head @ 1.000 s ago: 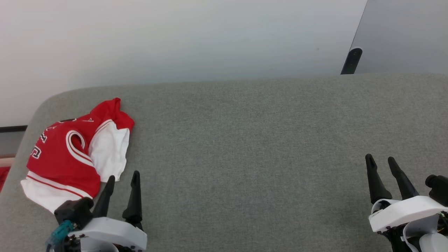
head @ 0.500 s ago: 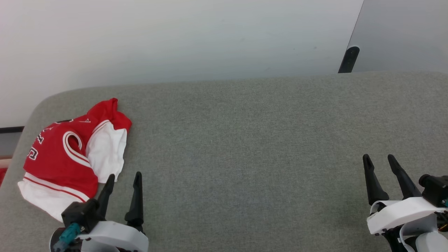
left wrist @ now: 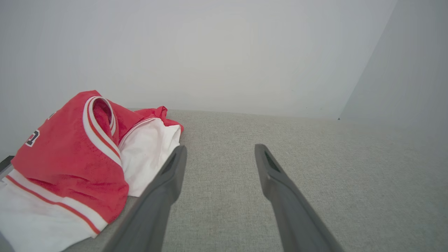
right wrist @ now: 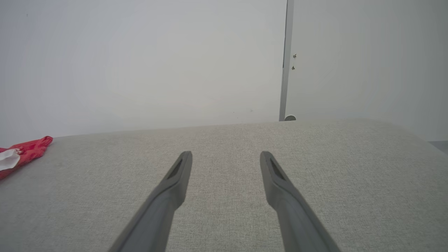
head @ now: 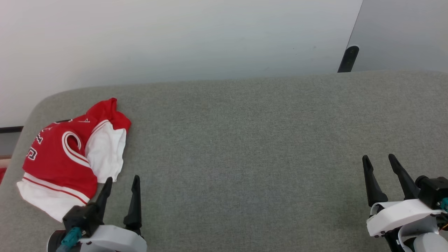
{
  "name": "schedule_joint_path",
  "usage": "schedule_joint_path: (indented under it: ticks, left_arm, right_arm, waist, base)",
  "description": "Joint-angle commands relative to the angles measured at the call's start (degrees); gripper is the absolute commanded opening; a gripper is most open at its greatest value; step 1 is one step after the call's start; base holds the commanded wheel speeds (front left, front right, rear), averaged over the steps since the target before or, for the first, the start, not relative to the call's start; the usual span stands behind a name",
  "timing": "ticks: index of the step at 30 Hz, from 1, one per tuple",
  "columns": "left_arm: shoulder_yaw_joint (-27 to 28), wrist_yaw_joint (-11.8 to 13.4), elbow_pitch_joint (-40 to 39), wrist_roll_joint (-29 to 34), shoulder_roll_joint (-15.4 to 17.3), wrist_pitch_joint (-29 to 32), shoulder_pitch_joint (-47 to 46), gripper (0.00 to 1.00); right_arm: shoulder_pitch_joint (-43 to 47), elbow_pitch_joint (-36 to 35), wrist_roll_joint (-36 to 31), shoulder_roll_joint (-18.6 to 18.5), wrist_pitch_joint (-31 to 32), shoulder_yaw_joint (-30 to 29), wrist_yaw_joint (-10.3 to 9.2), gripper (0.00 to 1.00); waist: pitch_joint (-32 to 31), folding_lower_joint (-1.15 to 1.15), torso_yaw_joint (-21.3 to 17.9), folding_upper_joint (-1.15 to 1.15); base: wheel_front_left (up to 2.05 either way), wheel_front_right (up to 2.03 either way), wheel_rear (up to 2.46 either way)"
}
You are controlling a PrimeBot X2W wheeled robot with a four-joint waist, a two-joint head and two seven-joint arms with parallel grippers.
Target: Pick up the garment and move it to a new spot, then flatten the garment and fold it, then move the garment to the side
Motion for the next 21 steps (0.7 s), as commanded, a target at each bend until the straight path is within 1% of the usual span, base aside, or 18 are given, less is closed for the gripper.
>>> schedule_joint_path:
  ticks: [1,14,21]
  left_arm:
    - [0.2,-0.4,0.1,1.4,0.2,-0.4,0.1,1.0]
    - [2.3,-1.3,0.7,6.4,-0.8,-1.9,0.3,1.0]
    - [2.5,-1.7,1.1,9.4,-0.7,-2.5,0.1,1.0]
  right_arm:
    - [-0.5,0.0,-1.0,-0.2,-0.6,-0.1,-0.05,1.0]
    - [0.0,0.6,-4.1,0.1,-2.4,-0.5,-0.05,1.0]
    - [-0.1,0.9,-6.2,-0.1,-3.3,-0.5,-0.06,1.0]
  waist:
    - [0.0,0.0,0.0,0.0]
    - [0.1,0.0,-0.4,0.0]
    - [0.2,0.0,-0.6,0.0]
  base:
    - [0.0,0.0,0.0]
    - [0.0,0.0,0.0]
    - [0.0,0.0,0.0]
